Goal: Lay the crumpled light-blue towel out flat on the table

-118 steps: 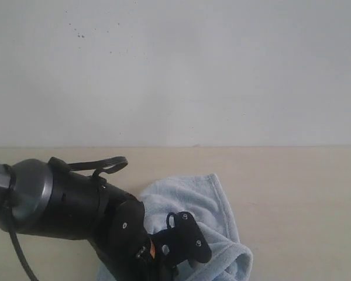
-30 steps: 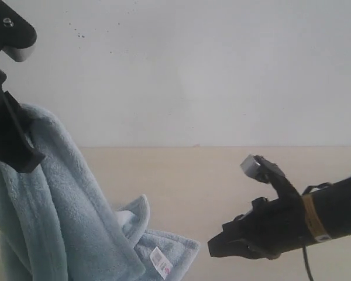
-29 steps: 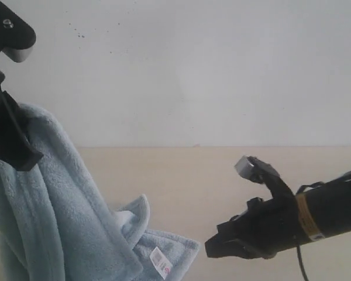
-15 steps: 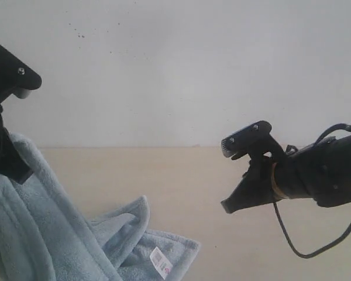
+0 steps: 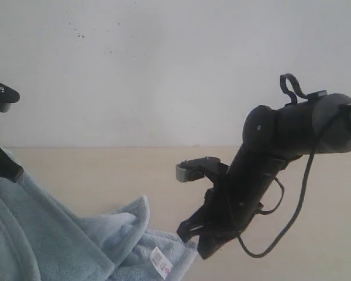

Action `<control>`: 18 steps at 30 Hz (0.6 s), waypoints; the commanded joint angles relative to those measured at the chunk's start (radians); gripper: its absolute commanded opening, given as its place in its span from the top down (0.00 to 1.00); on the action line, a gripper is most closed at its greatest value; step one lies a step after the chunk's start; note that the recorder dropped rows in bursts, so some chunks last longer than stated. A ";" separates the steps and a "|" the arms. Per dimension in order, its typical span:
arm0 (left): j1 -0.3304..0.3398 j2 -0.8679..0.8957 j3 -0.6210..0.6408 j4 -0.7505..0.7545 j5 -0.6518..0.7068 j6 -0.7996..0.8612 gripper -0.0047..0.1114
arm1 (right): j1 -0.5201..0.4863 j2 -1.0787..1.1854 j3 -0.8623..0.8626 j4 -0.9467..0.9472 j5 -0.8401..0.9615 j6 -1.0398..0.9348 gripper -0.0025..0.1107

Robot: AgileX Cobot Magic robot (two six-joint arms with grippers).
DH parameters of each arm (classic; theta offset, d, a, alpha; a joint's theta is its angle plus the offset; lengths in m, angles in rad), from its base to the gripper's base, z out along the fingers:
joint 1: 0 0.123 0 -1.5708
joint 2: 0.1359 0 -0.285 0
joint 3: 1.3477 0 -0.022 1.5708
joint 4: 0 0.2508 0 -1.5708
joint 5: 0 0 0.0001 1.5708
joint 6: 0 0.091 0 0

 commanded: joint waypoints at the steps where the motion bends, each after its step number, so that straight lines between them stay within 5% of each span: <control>1: 0.039 0.009 0.003 -0.088 -0.055 0.010 0.93 | -0.012 0.002 -0.040 -0.004 -0.095 -0.051 0.98; 5: 0.039 0.009 0.003 -0.111 -0.105 0.036 0.93 | -0.010 0.065 -0.040 -0.031 -0.124 -0.064 0.86; 11: 0.039 0.013 0.003 -0.128 -0.114 0.036 0.93 | -0.010 0.152 -0.040 -0.029 -0.230 -0.021 0.51; 18: 0.039 0.015 0.003 -0.150 -0.145 0.036 0.93 | -0.010 0.168 -0.040 0.000 -0.337 0.004 0.50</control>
